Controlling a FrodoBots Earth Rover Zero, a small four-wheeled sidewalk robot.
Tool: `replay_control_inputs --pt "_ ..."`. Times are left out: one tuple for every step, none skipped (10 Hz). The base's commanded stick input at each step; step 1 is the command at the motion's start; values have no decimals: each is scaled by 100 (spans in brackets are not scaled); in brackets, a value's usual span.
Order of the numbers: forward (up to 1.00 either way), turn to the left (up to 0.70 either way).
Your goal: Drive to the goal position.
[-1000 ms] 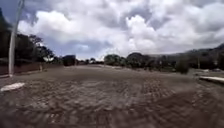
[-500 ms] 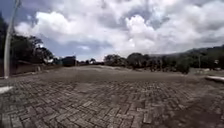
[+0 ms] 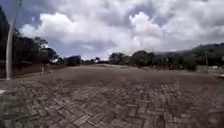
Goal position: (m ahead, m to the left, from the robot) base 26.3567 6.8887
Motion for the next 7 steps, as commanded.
replay_control_inputs --pt "100 0" --pt "100 0" --pt "100 0" --pt "100 0" --pt "100 0" --pt "100 0" --pt "100 0"
